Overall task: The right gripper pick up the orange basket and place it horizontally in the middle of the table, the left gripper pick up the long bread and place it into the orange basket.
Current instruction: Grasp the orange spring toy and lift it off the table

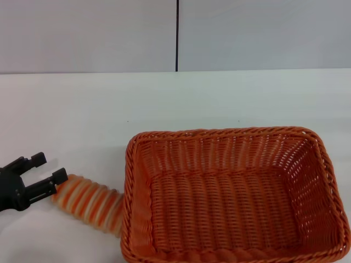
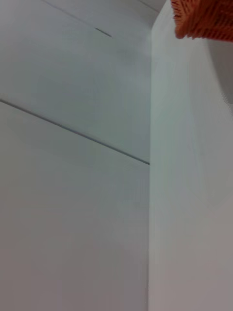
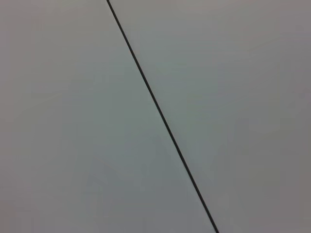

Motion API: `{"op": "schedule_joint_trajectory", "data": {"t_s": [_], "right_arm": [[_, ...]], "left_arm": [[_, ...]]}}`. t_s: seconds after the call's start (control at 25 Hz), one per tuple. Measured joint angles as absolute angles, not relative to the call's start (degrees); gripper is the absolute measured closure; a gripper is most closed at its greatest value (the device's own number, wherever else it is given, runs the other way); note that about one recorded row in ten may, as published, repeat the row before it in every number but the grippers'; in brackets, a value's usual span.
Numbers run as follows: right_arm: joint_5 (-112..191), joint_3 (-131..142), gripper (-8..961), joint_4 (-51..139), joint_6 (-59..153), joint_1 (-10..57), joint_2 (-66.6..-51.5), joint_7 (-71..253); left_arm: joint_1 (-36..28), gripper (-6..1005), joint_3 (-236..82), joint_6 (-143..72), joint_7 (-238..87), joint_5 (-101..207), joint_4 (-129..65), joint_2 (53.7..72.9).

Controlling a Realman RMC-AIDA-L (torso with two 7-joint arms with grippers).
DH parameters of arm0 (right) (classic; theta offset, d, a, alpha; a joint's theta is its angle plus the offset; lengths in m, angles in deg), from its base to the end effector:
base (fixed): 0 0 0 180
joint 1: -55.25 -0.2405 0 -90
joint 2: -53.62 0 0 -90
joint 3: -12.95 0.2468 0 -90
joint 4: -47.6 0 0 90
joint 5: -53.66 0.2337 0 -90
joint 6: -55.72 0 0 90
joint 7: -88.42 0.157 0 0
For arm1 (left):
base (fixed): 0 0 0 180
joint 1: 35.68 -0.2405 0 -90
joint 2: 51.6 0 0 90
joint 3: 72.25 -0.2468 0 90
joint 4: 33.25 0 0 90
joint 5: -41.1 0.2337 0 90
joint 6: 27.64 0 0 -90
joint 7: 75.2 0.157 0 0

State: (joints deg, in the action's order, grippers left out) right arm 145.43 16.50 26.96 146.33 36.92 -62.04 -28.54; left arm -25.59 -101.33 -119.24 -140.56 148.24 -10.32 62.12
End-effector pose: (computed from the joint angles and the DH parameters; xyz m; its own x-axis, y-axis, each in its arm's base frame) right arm 0.3873 0.2877 0.1268 0.3328 0.1882 -0.9240 -0.8956 -0.2438 -0.3722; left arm -0.3894 0.2255 0.0197 0.5737 0.4421 0.6895 0.7525 -0.6170 -0.2305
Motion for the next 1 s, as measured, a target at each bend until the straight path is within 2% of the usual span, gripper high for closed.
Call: {"op": "schedule_joint_trajectory", "data": {"t_s": [1.0], "right_arm": [[145.46,16.9,555,26.95,145.68,36.64,-62.66,-29.04]], "left_arm": [[-26.54,247,-101.33,-117.1,-140.53,151.13,-10.86,63.03]]}}
